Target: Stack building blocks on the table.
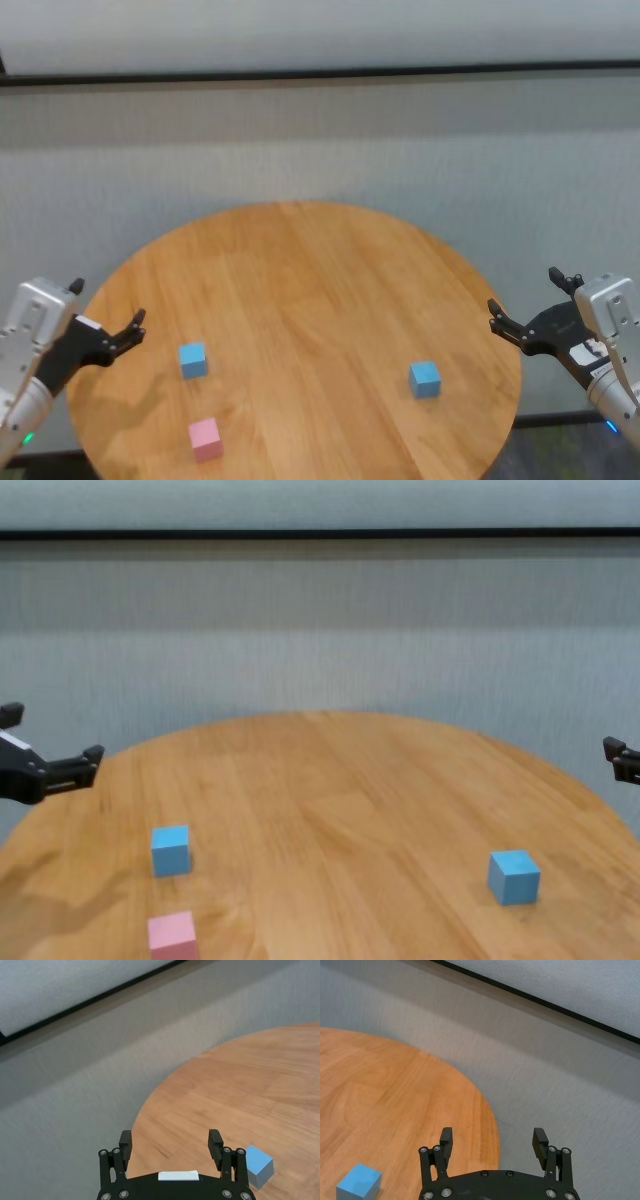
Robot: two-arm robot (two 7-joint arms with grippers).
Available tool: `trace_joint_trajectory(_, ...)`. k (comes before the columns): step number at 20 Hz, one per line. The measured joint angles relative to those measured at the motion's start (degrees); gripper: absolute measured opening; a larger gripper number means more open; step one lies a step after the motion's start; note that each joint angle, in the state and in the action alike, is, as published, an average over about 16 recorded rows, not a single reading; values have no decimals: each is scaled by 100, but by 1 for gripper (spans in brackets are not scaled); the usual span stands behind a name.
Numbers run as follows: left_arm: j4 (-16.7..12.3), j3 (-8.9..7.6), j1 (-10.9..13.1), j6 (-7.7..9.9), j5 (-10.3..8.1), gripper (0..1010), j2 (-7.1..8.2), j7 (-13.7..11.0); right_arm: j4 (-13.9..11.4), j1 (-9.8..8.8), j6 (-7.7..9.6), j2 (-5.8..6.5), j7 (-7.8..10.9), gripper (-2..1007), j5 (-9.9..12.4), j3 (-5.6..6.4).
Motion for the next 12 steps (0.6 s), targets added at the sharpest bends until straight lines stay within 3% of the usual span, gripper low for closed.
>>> trace_joint_trajectory(12,-436,-392,524,-213,-388,1000,541,-715,0,0,0,0,0,1005,0,0)
